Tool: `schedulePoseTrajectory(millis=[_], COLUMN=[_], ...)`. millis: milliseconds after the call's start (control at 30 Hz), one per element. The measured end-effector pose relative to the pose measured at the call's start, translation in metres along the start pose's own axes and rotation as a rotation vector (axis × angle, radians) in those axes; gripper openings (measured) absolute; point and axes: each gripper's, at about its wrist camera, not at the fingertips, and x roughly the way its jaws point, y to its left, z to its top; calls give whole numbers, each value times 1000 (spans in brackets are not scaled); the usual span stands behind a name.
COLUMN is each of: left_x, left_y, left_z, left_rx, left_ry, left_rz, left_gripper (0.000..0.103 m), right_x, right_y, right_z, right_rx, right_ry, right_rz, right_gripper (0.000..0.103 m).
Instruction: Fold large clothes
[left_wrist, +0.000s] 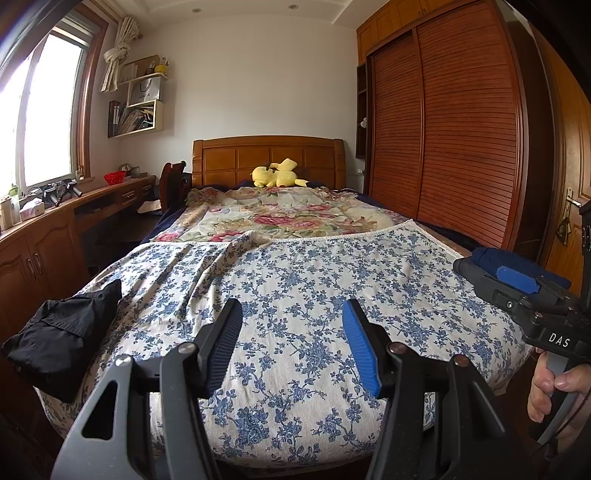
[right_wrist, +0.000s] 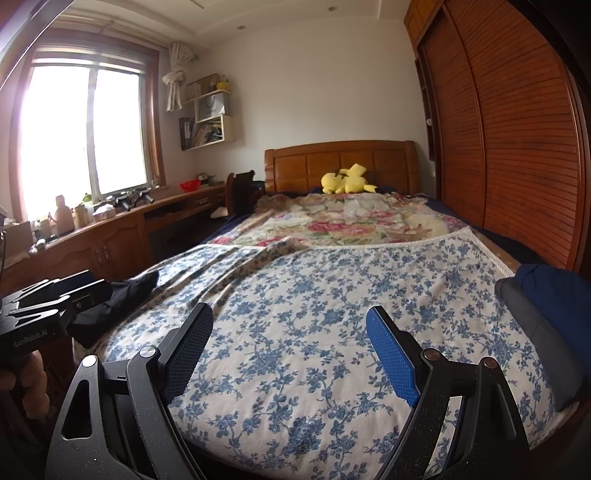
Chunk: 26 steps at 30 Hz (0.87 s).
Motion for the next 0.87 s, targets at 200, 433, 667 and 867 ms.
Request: schedulePoseTrajectory(millis=[200,433,667,867], left_x=[0,2,2,2], left_y=[1,3,3,4], left_z=[0,-1,-1,-1], left_rx=[-1,-2,-2,-1], left_ry=[3,5,5,4], left_rz=[2,4,4,4], left_gripper=[56,56,56,56], right_x=[0,-1,-2,-1], right_y=[0,0,0,0], right_z=[0,0,-1,-1], right_rx=[-2,-2,-2,-3], right_ry=[0,-1,-2,-3], right_rz=[-1,-3,-5,-6], right_gripper=[87,87,87,87])
